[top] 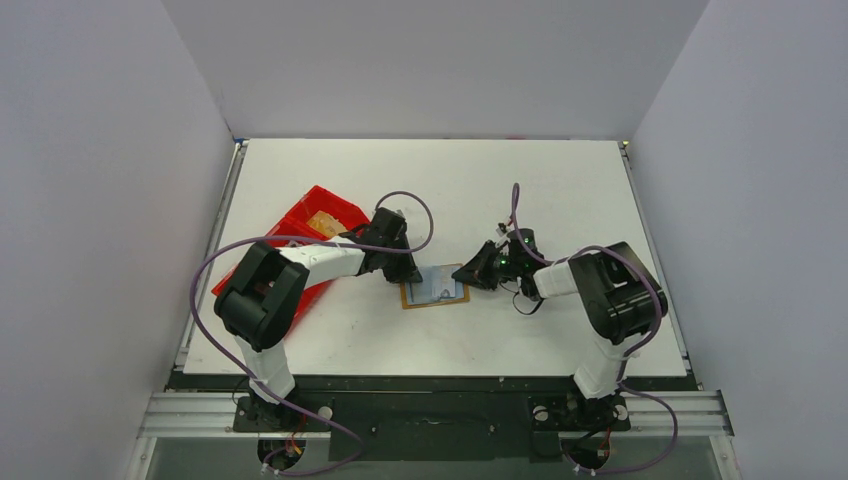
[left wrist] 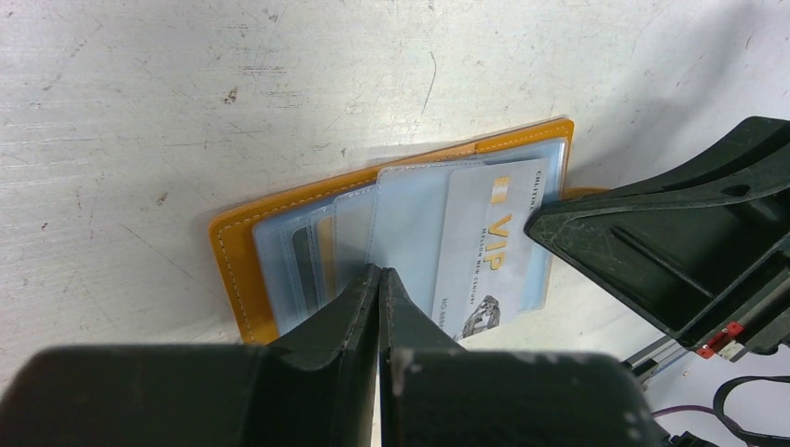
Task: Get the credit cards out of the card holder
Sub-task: Remove the credit card from the card holder.
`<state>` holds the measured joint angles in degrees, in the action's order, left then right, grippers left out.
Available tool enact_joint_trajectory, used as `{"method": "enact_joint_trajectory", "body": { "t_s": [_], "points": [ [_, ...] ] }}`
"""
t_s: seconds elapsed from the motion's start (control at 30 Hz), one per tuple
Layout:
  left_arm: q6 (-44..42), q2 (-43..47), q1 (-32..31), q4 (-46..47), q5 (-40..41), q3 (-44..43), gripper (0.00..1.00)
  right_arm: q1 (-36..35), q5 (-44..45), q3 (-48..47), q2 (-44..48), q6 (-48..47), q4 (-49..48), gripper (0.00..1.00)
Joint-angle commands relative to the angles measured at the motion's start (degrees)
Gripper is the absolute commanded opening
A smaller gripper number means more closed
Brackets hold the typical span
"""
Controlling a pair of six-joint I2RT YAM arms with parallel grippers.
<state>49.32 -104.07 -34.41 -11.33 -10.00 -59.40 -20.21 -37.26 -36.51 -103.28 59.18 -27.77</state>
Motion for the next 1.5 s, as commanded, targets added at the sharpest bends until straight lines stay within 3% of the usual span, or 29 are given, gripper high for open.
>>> {"method": "enact_joint_trajectory", "body": {
  "t_s": [0.0,1.03,1.27,1.47],
  "points": [
    [-1.81,-2.81,0.51,-4.67,4.24,1.95,0.0,0.58,1.9,0.2,3.27,-2.79,1.33,0.0],
    [-2.84,-2.53,-0.18,-6.06,3.87,-2.08,0.0,2.66,0.76,-0.62,9.61,-5.4,7.92,0.0],
    [-4.44,-0.36,-0.28,-8.53,3.67,-6.29,0.01,2.58,0.14,-1.19,10.38,-4.44,7.81,0.0],
    [-6.39,3.89,0.21,-10.76,1.62,-10.74,0.3,2.53,-0.88,-2.07,10.84,-3.19,7.7,0.0]
  ]
}}
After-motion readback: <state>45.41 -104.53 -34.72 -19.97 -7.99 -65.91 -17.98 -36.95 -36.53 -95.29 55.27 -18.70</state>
